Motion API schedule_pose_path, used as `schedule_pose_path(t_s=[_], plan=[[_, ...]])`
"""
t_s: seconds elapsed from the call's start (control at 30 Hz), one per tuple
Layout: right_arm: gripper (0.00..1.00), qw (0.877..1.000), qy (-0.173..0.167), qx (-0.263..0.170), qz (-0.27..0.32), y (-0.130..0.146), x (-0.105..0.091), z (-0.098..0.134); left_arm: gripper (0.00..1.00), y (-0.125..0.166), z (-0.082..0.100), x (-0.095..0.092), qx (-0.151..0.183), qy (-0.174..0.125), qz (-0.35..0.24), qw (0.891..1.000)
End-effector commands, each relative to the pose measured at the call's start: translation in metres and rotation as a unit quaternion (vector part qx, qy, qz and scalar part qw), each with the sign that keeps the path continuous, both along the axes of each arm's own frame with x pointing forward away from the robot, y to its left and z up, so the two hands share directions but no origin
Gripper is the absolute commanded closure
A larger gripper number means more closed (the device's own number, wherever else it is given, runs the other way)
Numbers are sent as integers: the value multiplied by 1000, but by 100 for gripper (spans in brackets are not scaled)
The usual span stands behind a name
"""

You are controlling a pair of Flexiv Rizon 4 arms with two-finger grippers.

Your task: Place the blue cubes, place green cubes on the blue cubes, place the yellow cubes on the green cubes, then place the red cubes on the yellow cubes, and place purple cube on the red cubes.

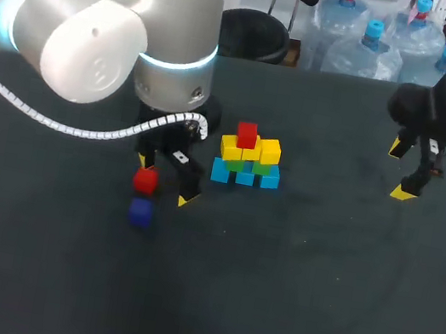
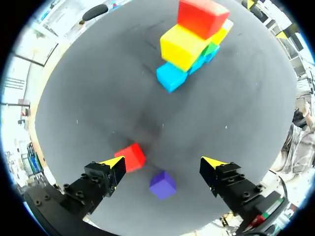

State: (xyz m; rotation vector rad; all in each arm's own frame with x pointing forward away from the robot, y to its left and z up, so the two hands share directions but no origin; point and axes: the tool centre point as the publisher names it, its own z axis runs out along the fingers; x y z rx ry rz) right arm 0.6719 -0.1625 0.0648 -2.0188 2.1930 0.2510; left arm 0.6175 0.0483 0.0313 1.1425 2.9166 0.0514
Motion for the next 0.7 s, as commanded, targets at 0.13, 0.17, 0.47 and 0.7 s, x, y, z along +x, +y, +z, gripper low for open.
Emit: schedule_pose_path(t_s=[0.13, 0.17, 0.47, 0.7], plan=[[0, 1000, 0, 1, 1, 0, 1, -1, 0, -2, 1, 1, -16, -19, -40, 999], [0, 1000, 0, 1, 1, 0, 1, -1, 0, -2, 1, 1, -16, -19, -40, 999], [0, 1000, 0, 1, 1, 0, 1, -1, 0, 1, 4, -2, 11, -11, -23, 1000], [0, 1000, 0, 1, 1, 0, 1, -1, 0, 8, 5, -8, 37, -3, 15, 999]])
